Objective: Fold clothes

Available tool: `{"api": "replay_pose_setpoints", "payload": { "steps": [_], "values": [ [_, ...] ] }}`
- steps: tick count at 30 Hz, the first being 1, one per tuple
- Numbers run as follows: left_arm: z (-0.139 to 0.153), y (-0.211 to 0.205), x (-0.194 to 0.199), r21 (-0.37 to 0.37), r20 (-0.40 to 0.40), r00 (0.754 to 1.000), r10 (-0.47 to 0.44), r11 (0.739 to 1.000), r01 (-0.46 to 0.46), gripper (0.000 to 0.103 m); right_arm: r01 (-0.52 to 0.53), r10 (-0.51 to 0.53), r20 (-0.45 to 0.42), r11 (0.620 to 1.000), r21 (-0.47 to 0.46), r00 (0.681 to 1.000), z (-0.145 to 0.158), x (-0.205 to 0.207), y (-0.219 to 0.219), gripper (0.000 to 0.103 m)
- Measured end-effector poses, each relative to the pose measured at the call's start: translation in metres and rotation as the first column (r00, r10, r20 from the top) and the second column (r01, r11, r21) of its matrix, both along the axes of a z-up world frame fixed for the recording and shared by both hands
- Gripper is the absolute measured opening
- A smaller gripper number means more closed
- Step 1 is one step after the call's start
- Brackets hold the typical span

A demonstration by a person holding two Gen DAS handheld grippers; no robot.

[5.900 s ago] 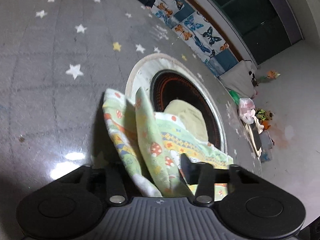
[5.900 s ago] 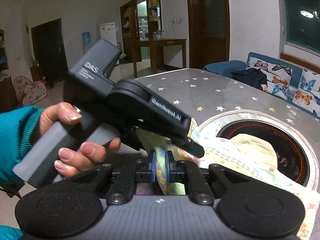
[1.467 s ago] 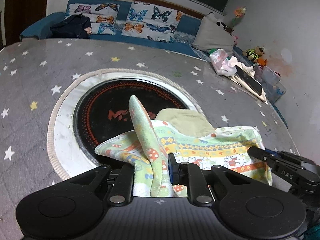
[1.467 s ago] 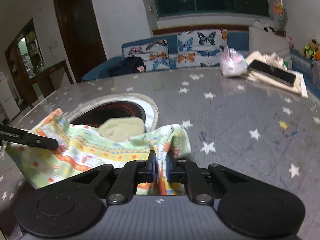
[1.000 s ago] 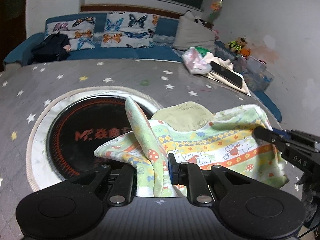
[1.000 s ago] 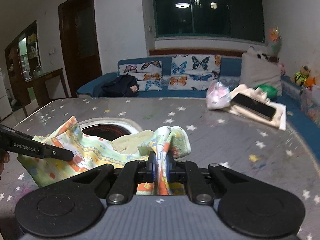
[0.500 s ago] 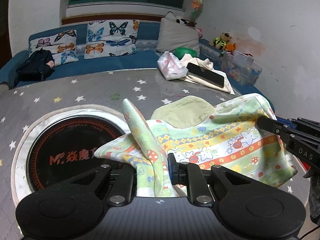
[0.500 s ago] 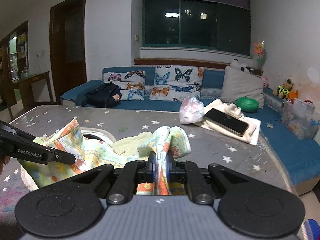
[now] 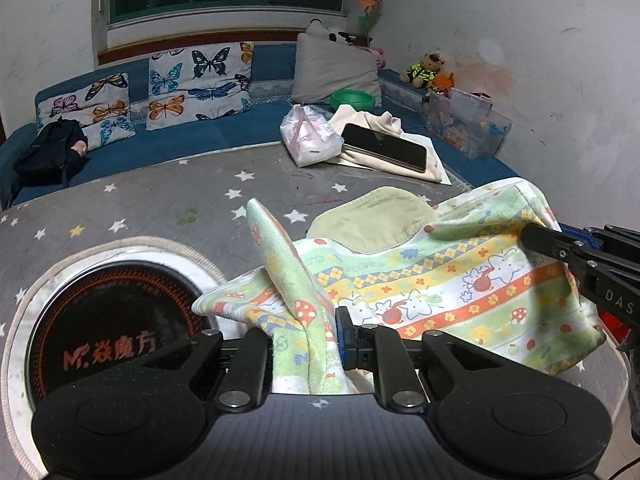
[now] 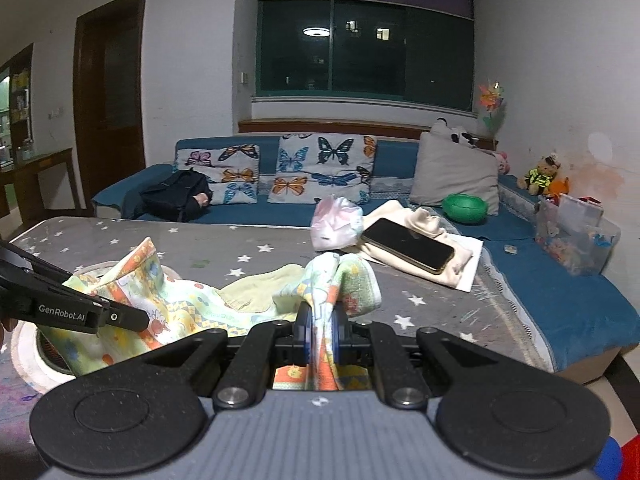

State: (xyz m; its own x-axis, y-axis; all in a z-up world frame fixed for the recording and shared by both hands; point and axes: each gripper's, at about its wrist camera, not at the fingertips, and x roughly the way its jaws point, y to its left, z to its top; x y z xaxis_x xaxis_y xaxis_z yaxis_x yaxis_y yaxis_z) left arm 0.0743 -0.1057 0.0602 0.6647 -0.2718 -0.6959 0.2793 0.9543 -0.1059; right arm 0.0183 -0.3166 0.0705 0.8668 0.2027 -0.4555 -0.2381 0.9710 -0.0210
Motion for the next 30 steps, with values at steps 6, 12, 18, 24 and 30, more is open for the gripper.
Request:
{"api": "replay_pose_setpoints", "payload": {
  "steps": [6, 12, 18, 24, 30],
  "values": [
    [0.001, -0.01, 0.02, 0.013, -0.001, 1.0, 0.0, 1.0, 0.0, 0.015, 0.024, -0.024, 0.001, 1.0, -0.004, 1.0, 0.0, 0.017, -0.012, 0.008],
    [-0.003, -0.015, 0.041, 0.016, -0.012, 1.0, 0.012, 1.0, -0.012, 0.015, 0.042, -0.042, -0.015, 0.999, 0.0, 0.999, -0.007, 0.036, -0.021, 0.008],
    [-0.019, -0.019, 0.055, 0.026, -0.047, 0.999, 0.018, 1.0, -0.016, 0.015, 0.059, -0.059, -0.043, 0.998, 0.007, 0.997, -0.02, 0.053, -0.027, 0.008],
    [-0.036, -0.021, 0.062, 0.036, -0.091, 0.996, 0.018, 0.999, -0.014, 0.017, 0.076, -0.076, -0.096, 0.997, 0.005, 0.993, -0.041, 0.064, -0.033, 0.008],
    [-0.046, -0.019, 0.064, 0.059, -0.108, 0.994, 0.026, 0.998, -0.02, 0.022, 0.101, -0.1, -0.138, 0.995, 0.003, 0.985, -0.059, 0.072, -0.041, 0.008]
  ]
}}
